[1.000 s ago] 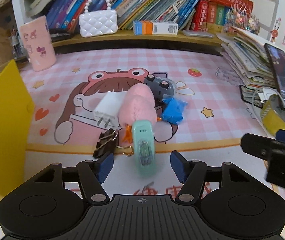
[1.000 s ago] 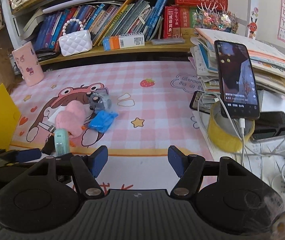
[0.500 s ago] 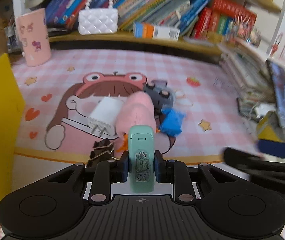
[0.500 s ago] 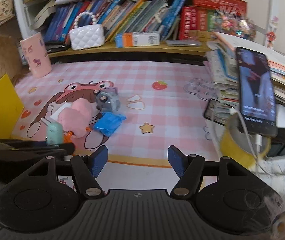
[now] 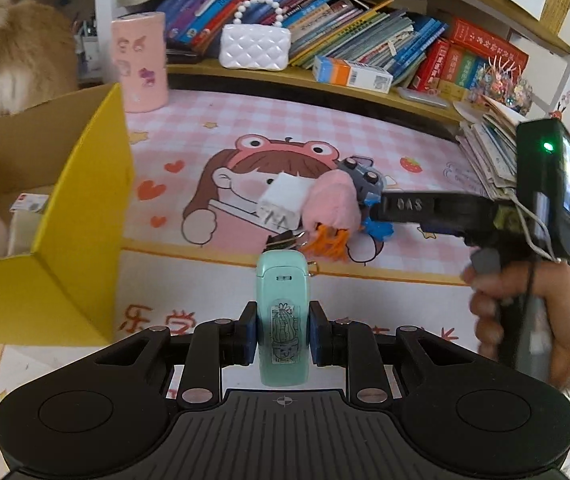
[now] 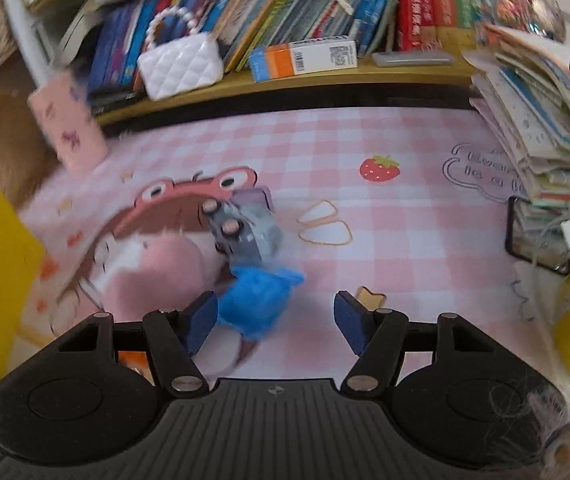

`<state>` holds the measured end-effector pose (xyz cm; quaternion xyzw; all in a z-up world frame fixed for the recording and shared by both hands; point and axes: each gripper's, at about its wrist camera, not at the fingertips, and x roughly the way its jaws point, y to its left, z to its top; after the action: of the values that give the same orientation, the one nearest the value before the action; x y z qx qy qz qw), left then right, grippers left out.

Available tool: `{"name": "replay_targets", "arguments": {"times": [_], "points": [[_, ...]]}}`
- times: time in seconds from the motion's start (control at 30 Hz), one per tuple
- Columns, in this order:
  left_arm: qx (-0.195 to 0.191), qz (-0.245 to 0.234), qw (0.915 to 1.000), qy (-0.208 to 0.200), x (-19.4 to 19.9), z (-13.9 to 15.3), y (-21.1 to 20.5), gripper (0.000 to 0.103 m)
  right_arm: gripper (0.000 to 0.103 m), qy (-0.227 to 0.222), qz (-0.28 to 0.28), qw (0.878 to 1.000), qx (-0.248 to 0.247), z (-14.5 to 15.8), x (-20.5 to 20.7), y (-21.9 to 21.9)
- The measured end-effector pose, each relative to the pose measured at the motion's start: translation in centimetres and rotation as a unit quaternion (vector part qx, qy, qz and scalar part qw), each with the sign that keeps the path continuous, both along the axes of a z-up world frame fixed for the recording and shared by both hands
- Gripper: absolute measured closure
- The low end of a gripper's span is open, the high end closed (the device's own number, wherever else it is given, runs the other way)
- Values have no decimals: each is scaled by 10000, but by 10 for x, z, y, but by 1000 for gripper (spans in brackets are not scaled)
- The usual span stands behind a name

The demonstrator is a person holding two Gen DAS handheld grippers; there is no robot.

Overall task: Organize objects
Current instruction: 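Grasp the mint-green stapler with the left tool while the right tool grasps the blue bag, then carry the stapler with the left tool while the right tool carries the blue bag to the box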

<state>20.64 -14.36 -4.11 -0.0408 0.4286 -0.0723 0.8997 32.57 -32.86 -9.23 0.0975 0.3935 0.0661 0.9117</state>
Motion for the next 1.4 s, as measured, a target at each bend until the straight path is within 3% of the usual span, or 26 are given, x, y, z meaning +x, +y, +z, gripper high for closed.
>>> {"name": "replay_targets", "arguments": {"times": [0.13,0.27,0.4,0.8,1.03,1.23,1.4], "points": [[-4,60,10000,-29,-6,4,6,80,46,73,-18,9999,-81,-4,11,12],[-34,58,9999,-110,-12,9,9,80,61,168,-4,9996,-236,-9,14,18],[-23,19,9998,-195,-18,15,13,80,65,102,78,9991,-398,-8,9,20],[-54,-92,9985,-534,-43,30,31,80,65,-427,79,9981,-445,46,-66,29],[-338,-141,9974,-620,-60,36,55,80,65,-462,189,9983,-288,73,-123,53],[-403,-388,9958,-722,-78,41,82,80,65,-405,206,9982,-390,75,-165,90],[-393,-329,9949,-866,-99,43,115,80,65,-256,477,9972,-525,70,-193,134]]}}
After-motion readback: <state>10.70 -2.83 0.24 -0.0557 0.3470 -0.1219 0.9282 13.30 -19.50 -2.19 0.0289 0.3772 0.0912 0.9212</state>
